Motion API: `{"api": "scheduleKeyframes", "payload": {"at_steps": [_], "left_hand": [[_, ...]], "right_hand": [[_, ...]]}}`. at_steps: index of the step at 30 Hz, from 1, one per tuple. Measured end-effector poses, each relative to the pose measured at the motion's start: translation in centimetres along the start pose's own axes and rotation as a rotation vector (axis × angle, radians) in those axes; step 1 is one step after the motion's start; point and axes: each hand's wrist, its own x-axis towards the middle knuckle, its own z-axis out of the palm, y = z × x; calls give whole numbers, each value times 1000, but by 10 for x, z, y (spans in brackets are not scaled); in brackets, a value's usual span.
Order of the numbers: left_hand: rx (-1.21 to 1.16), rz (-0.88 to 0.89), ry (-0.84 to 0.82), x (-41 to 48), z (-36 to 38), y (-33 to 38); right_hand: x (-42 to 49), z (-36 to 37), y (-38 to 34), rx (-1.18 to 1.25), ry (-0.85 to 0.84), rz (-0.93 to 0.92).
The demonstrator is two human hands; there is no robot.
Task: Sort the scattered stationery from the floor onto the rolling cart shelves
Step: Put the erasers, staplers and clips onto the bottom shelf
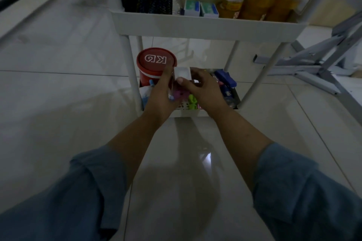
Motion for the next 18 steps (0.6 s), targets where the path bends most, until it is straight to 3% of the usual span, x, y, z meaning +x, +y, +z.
{"api": "scheduleKeyframes", "payload": {"at_steps": [3,6,9,14,18], "left_hand": [[90,88,23,-15,1,-8],[437,73,157,-34,-2,-32],[741,94,48,-41,-9,-44],[803,61,-41,-42,-13,-37],[800,63,-90,-45,-12,-39]], "right_hand": [[1,0,7,22,27,71],[-4,0,10,-7,-70,151],[-10,3,12,-54,-125,193],[-14,14,14,-18,-77,239],[-12,15,18,-196,-3,203]]}}
